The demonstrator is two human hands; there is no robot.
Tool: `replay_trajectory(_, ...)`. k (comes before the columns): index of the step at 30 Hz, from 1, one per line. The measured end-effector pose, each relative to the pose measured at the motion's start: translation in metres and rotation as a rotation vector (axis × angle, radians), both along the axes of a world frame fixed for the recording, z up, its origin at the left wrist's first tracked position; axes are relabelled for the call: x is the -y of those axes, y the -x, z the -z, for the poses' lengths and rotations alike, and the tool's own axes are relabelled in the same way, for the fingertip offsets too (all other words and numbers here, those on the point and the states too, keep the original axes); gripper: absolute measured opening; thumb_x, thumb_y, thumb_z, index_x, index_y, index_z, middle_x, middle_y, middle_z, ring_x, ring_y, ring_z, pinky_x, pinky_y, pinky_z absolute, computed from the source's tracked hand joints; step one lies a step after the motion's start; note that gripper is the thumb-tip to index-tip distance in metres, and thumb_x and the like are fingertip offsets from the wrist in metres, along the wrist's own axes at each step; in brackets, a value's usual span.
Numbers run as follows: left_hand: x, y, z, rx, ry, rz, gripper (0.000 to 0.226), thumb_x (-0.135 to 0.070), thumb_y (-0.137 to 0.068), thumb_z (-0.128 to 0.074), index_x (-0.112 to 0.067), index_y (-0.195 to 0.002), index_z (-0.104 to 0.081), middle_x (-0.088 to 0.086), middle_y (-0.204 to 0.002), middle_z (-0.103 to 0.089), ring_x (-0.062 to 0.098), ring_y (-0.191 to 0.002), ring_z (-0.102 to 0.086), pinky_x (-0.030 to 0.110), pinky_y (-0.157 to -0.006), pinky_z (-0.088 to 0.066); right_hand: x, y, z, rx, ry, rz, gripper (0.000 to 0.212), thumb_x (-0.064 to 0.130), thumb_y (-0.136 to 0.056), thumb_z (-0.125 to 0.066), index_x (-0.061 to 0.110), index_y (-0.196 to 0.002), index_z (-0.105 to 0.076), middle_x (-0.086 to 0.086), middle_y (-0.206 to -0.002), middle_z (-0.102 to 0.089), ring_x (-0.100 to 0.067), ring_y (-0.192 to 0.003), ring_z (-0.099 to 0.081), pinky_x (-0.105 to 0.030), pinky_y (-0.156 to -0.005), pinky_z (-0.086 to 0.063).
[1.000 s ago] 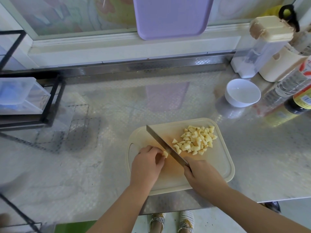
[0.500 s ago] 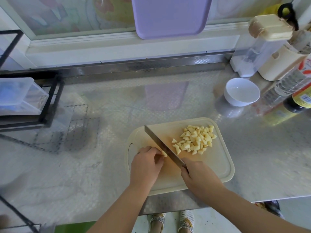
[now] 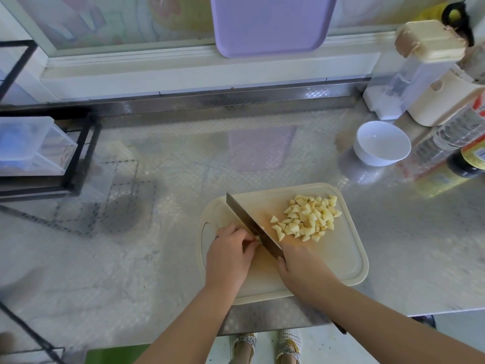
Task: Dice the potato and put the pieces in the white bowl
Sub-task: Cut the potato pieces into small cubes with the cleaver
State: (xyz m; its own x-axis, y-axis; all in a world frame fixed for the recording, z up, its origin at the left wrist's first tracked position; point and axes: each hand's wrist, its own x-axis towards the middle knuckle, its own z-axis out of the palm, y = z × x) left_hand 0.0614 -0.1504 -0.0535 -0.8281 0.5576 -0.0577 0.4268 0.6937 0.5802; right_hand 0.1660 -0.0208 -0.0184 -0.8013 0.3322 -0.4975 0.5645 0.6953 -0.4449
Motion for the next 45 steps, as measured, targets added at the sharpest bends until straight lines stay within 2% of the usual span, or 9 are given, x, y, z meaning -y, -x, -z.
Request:
replay_trajectory(5,0.003,0.002,0.001,0.011,0.015,0.021,0.014,-0.041,-0.087,-0.067,-0.028,-0.088,-0.07,-0.016,-0.09,-0.059,0.007,-0.092,-0.052,0.024,-0.073,-0.046,0.001,0.001,0.0,-0.019,-0.02,0.024,0.007,0.024,-0.102,-0.04,0.023,-0.098,-0.046,0.001,-0.089,-0.055,-0.017,-0.081,-0.059,-0.036,-0.075,-0.055)
replay_trajectory(13,-0.008,0.003,-0.006,0.013,0.024,0.039,0.014,-0.042,-0.091,-0.062,-0.034,-0.099,-0.07,-0.018,-0.098,-0.065,0.003,-0.092,-0.055,0.02,-0.075,-0.045,-0.033,-0.015,-0.012,-0.07,-0.047,0.043,0.018,0.033,-0.104,-0.039,0.024,-0.096,-0.053,0.005,-0.078,-0.059,-0.015,-0.072,-0.059,-0.036,-0.069,-0.053)
replay_trajectory(17,-0.033,0.001,-0.007,0.02,0.025,0.101,0.015,-0.04,-0.092,-0.062,-0.034,-0.103,-0.069,-0.02,-0.101,-0.067,0.002,-0.091,-0.057,0.019,-0.073,-0.045,-0.056,-0.024,-0.026,-0.164,-0.199,0.017,0.026,0.038,-0.103,-0.042,0.036,-0.126,-0.054,0.008,-0.09,-0.067,-0.018,-0.081,-0.064,-0.035,-0.066,-0.051)
replay_trajectory(21,-0.029,0.004,-0.014,0.19,-0.152,0.015,0.015,-0.033,-0.092,-0.065,-0.029,-0.105,-0.072,-0.019,-0.098,-0.07,-0.006,-0.087,-0.062,0.018,-0.079,-0.052,-0.076,-0.03,-0.032,-0.195,-0.347,-0.048,0.034,0.042,-0.102,-0.045,0.042,-0.135,-0.045,0.015,-0.094,-0.067,-0.013,-0.08,-0.063,-0.027,-0.061,-0.048)
replay_trajectory(24,-0.013,0.014,-0.037,0.113,-0.361,-0.276,0.012,-0.027,-0.093,-0.063,-0.026,-0.104,-0.069,-0.015,-0.094,-0.069,-0.003,-0.084,-0.061,0.017,-0.075,-0.05,-0.087,-0.035,-0.031,-0.212,-0.396,-0.09,0.028,0.041,-0.098,-0.051,0.045,-0.125,-0.047,0.017,-0.083,-0.06,-0.016,-0.075,-0.06,-0.027,-0.06,-0.044)
replay_trajectory(26,-0.012,0.024,-0.055,0.031,-0.462,-0.285,0.011,-0.023,-0.093,-0.064,-0.024,-0.103,-0.068,-0.013,-0.093,-0.067,0.002,-0.084,-0.061,0.021,-0.074,-0.05,-0.09,-0.038,-0.033,-0.21,-0.428,-0.125,0.02,0.039,-0.096,-0.053,0.044,-0.115,-0.048,0.016,-0.075,-0.052,-0.017,-0.071,-0.056,-0.028,-0.06,-0.046)
replay_trajectory(32,-0.053,0.031,-0.069,0.159,-0.092,0.421,0.015,-0.019,-0.086,-0.072,-0.027,-0.098,-0.072,-0.015,-0.087,-0.063,0.002,-0.081,-0.059,0.009,-0.07,-0.039,-0.094,-0.032,-0.05,-0.139,-0.521,-0.306,0.021,0.028,-0.097,-0.047,0.035,-0.117,-0.049,0.01,-0.094,-0.066,-0.021,-0.079,-0.057,-0.027,-0.055,-0.022)
replay_trajectory(40,-0.078,0.018,-0.058,0.354,-0.082,0.329,0.015,-0.039,-0.08,-0.077,-0.029,-0.09,-0.071,-0.012,-0.076,-0.062,0.001,-0.063,-0.055,0.013,-0.059,-0.041,-0.1,-0.033,-0.055,-0.099,-0.538,-0.488,0.019,0.024,-0.099,-0.042,0.028,-0.117,-0.046,0.006,-0.101,-0.065,-0.021,-0.075,-0.054,-0.031,-0.07,-0.029)
replay_trajectory(45,-0.094,0.014,-0.05,0.311,-0.006,0.314,0.013,-0.039,-0.082,-0.072,-0.028,-0.087,-0.067,-0.008,-0.069,-0.058,0.003,-0.056,-0.046,0.018,-0.054,-0.037,-0.102,-0.034,-0.056,-0.095,-0.518,-0.549,0.02,0.019,-0.096,-0.041,0.025,-0.114,-0.046,0.004,-0.099,-0.065,-0.024,-0.076,-0.056,-0.034,-0.078,-0.042)
